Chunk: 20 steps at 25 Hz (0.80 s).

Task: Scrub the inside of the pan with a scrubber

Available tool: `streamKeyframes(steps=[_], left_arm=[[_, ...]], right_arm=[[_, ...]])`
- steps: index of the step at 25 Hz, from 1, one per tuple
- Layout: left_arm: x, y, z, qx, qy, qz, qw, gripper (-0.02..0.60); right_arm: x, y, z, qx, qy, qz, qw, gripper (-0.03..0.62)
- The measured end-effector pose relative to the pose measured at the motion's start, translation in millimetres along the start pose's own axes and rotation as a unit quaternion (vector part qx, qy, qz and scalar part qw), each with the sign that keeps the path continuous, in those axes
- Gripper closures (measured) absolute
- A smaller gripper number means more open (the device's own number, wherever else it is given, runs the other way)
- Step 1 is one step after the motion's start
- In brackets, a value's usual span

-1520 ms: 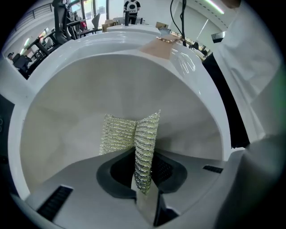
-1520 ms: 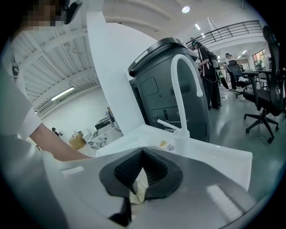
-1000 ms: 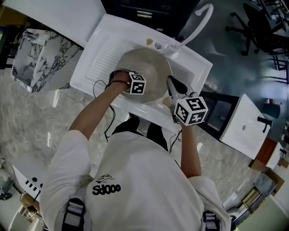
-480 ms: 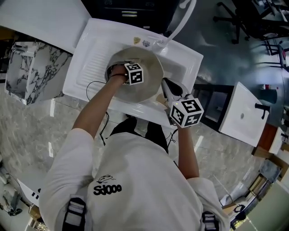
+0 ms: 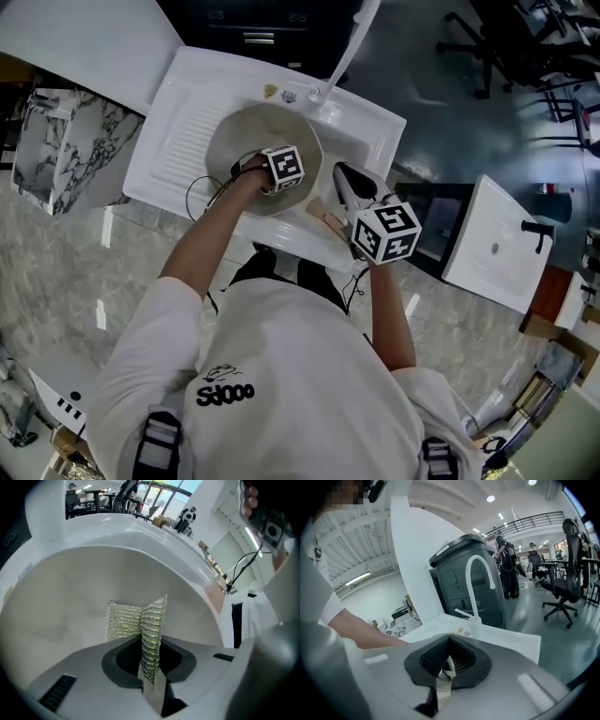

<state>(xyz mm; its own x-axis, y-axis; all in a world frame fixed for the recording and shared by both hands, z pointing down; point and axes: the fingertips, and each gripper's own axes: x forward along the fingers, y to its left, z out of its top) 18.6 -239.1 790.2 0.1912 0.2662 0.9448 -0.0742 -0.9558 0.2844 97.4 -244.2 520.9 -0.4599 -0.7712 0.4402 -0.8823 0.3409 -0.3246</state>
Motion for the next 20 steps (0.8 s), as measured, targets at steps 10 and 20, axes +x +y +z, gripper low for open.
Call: streamKeyframes(steps=[10, 20], left_arm=[[-26.0, -26.6, 45.3, -0.058, -0.145, -0.076, 0.9848, 0.515], [-126.0, -14.3, 57.6, -0.021, -0.296, 0.041, 0.9540, 0.515]], right_arm=[[-20.0, -18.6, 15.8, -0.018, -0.016, 0.008, 1.000, 0.585], [-35.2, -38.5, 68.5, -0.056, -0.067, -0.013, 0.996, 0.585]])
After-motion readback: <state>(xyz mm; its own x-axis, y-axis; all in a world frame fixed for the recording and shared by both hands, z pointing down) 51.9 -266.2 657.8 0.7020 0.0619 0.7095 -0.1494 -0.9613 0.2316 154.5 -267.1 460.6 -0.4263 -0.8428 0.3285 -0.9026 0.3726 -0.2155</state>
